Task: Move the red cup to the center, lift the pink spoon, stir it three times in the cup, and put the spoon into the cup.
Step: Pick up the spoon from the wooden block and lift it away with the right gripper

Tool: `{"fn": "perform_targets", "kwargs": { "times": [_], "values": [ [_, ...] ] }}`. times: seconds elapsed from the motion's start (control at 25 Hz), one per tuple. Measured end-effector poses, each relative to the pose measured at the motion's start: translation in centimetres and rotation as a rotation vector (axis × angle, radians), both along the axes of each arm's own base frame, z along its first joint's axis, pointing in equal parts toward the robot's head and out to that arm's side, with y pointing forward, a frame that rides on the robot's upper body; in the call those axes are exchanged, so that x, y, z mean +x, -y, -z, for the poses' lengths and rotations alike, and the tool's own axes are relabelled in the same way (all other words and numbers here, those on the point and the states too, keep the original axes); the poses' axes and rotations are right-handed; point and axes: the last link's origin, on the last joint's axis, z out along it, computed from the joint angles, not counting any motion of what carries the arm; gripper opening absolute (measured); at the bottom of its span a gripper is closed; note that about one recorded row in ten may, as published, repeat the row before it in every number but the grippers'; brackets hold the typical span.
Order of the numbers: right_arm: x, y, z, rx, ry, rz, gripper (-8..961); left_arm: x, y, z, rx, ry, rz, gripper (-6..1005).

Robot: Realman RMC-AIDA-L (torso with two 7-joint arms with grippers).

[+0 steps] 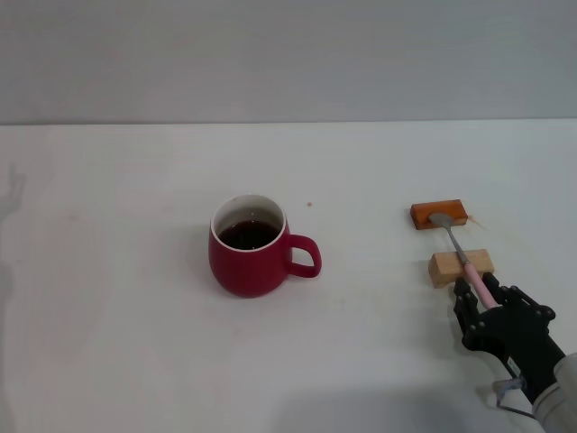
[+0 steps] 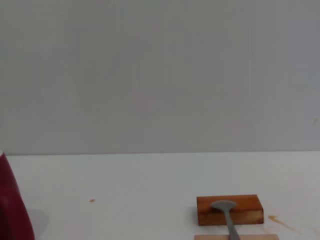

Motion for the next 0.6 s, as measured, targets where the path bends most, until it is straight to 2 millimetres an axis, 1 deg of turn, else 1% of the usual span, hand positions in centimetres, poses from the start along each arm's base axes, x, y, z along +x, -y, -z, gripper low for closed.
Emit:
{"fn": "perform_targets", "kwargs": {
  "times": [0.48, 0.6],
  "values": [
    [-0.03, 0.01, 0.08, 0.005, -0.003, 0.008, 317, -0.18, 0.3, -0.07, 0.005, -0.002, -0.002, 844],
    [-0.05, 0.01, 0.1, 0.006, -0.004, 0.008, 283, -0.21, 0.37, -0.08, 0.006, -0.002, -0.002, 844]
  ]
}}
